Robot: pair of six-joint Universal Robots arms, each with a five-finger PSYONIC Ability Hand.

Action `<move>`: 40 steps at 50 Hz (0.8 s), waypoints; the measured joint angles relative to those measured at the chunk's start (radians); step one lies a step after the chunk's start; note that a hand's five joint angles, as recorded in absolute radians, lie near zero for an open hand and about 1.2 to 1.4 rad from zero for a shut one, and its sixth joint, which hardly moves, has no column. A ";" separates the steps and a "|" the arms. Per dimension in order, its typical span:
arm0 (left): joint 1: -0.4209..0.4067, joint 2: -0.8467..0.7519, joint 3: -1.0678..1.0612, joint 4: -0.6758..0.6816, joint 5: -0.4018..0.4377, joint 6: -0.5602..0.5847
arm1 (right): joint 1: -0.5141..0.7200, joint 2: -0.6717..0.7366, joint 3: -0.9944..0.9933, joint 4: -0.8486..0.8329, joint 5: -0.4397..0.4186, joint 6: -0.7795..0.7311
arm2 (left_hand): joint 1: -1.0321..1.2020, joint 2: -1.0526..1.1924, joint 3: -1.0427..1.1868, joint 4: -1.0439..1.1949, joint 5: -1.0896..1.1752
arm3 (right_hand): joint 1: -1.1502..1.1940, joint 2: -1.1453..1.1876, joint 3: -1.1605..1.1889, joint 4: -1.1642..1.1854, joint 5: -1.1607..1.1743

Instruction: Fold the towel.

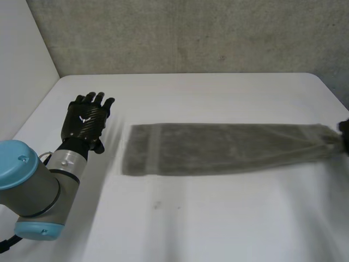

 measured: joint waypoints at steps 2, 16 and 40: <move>-0.001 0.000 0.000 0.000 0.000 0.000 | -0.016 -0.013 -0.012 -0.003 0.041 -0.048 | 0.000 0.000 0.000 0.000 0.000 | 0.009 0.000 0.000 0.000 0.001; -0.002 0.001 0.000 0.000 0.000 0.000 | 0.265 -0.121 -0.054 -0.104 -0.039 -0.023 | 0.000 0.000 0.000 0.000 0.000 | 0.019 0.005 0.007 0.003 0.005; -0.006 -0.002 0.000 0.001 0.002 0.001 | 0.949 0.338 -0.331 -0.149 -0.227 -0.160 | 0.000 0.000 0.000 0.000 0.000 | -0.500 -0.604 -0.605 -0.613 -0.560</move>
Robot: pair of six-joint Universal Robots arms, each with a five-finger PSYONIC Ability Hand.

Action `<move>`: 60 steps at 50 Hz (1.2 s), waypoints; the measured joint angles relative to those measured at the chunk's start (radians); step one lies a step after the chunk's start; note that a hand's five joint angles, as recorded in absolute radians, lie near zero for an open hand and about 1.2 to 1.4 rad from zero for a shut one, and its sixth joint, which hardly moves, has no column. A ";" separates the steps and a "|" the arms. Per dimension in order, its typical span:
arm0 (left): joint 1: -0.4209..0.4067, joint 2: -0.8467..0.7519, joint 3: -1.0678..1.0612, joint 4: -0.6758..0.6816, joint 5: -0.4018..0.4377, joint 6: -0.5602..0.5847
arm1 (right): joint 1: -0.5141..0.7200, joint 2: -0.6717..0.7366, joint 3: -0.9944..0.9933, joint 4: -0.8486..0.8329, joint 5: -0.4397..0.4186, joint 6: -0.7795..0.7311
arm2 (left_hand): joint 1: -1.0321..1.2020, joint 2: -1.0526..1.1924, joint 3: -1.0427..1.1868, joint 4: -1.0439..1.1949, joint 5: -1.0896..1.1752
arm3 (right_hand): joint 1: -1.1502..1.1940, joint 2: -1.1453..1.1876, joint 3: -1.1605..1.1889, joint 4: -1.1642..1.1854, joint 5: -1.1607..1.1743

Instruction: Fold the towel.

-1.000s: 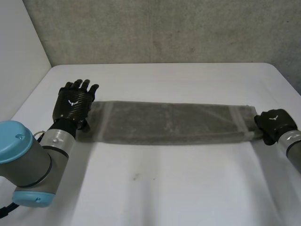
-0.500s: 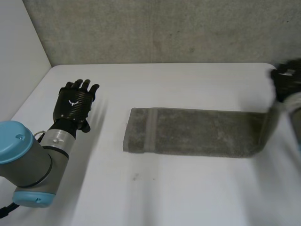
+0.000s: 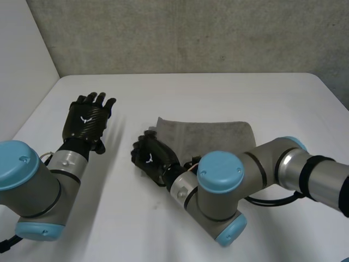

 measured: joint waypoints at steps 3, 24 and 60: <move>-0.004 0.000 0.001 0.001 0.001 0.000 | 0.002 -0.014 0.005 0.002 0.031 -0.011 | 0.000 0.000 0.000 0.000 0.000 | -0.167 -0.242 -0.242 -0.230 -0.224; -0.163 -0.001 0.149 0.000 0.004 -0.217 | -0.296 -0.420 0.332 0.198 0.105 0.543 | 0.000 0.002 0.002 0.001 0.000 | -0.223 -0.345 -0.364 -0.346 -0.359; -0.152 -0.021 0.196 -0.042 -0.076 -0.263 | -0.262 -0.352 0.241 0.093 0.121 0.215 | 0.000 0.005 0.003 0.001 0.000 | 0.513 0.604 0.613 0.613 0.567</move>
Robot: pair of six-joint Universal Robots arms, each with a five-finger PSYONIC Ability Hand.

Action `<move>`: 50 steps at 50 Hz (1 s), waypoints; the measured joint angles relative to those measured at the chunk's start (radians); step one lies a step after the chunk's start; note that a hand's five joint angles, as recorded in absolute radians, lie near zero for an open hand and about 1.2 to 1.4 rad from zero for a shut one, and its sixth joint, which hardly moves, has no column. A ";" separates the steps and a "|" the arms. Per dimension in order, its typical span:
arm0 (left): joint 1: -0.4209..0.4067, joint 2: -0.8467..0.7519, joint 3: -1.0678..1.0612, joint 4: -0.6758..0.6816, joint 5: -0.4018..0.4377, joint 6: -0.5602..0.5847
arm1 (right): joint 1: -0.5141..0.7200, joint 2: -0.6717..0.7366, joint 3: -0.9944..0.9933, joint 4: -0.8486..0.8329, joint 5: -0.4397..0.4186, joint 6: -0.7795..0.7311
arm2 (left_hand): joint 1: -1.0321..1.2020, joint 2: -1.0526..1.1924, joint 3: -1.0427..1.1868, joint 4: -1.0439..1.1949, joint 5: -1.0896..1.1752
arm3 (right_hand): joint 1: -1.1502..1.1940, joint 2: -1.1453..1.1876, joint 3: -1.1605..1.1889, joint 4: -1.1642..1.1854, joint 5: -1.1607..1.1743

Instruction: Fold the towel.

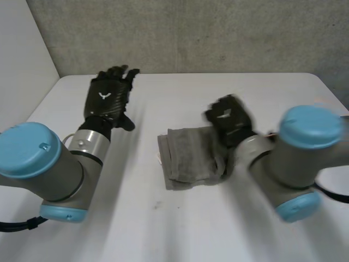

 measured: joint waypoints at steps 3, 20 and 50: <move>0.014 0.004 -0.002 -0.001 -0.025 -0.001 | 0.098 0.054 -0.035 0.008 -0.004 -0.048 | 0.000 0.000 -0.001 0.000 0.000 | 0.000 0.001 0.006 0.000 0.001; -0.015 0.009 -0.005 -0.004 -0.038 0.000 | 0.254 0.082 -0.008 0.009 0.011 -0.080 | 0.000 0.001 0.000 0.001 0.000 | -0.724 -0.925 -0.943 -0.946 -0.885; -0.203 -0.312 0.321 -0.399 -0.041 -0.334 | -0.122 0.132 -0.120 0.254 -0.195 0.657 | 0.029 0.034 0.035 0.034 0.001 | -0.737 -0.949 -0.979 -0.960 -0.929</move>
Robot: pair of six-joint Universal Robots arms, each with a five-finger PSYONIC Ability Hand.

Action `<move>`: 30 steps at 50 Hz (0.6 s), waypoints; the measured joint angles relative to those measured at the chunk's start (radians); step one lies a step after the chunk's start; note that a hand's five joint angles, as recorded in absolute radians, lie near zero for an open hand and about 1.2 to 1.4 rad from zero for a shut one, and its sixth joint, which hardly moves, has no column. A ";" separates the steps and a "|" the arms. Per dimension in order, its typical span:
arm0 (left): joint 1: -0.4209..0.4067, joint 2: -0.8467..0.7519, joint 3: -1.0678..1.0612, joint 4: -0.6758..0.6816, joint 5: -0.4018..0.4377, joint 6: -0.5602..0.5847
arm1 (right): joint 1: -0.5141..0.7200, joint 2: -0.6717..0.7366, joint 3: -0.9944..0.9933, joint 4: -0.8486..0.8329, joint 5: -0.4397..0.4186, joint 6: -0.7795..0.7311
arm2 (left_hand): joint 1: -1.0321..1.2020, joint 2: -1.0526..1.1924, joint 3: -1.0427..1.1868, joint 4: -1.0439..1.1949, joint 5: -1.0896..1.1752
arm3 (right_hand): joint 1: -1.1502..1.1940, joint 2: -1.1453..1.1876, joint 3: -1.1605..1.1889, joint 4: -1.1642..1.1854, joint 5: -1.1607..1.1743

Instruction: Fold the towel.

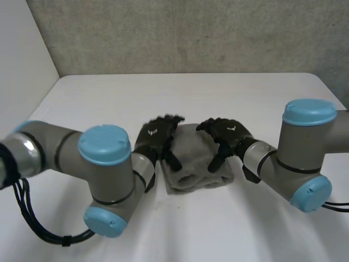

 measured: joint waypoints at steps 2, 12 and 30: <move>0.000 -0.020 -0.002 -0.005 -0.001 0.000 | 0.001 0.025 -0.013 0.003 -0.003 -0.001 | 0.000 0.000 0.000 0.000 0.000 | 0.000 0.000 0.000 0.000 0.000; 0.008 -0.063 -0.029 -0.011 -0.002 0.033 | 0.000 0.083 -0.053 0.004 0.000 -0.020 | -0.002 -0.002 -0.002 -0.001 -0.001 | 0.000 0.000 0.000 0.000 -0.006; 0.070 0.350 -0.013 -0.073 -0.004 0.148 | -0.031 -0.320 -0.060 0.023 0.271 -0.058 | -0.009 -0.012 -0.011 -0.011 -0.001 | 0.000 0.000 0.000 0.000 -0.006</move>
